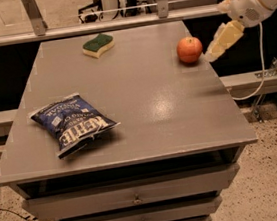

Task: Pick apple

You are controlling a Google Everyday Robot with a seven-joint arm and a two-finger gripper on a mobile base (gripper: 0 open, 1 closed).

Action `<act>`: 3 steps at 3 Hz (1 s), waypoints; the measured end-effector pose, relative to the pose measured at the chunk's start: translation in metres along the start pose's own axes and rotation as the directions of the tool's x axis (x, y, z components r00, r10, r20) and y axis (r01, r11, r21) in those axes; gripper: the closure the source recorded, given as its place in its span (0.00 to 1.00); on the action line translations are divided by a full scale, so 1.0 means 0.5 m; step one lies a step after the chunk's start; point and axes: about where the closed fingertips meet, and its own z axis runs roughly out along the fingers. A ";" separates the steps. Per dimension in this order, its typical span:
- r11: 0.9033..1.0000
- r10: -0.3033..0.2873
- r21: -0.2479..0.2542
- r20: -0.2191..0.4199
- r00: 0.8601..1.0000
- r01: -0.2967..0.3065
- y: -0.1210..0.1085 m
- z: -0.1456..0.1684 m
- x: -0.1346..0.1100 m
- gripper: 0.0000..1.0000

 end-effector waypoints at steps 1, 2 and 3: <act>0.998 0.061 -0.023 0.093 0.994 -0.059 -0.038 0.060 -0.012 0.00; 0.994 0.103 -0.054 0.159 0.982 -0.095 -0.058 0.121 -0.007 0.00; 0.989 0.140 -0.083 0.200 0.970 -0.126 -0.067 0.167 0.008 0.00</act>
Offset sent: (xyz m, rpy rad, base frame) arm 0.0846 0.0153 -0.0595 0.2988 0.0069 -0.0030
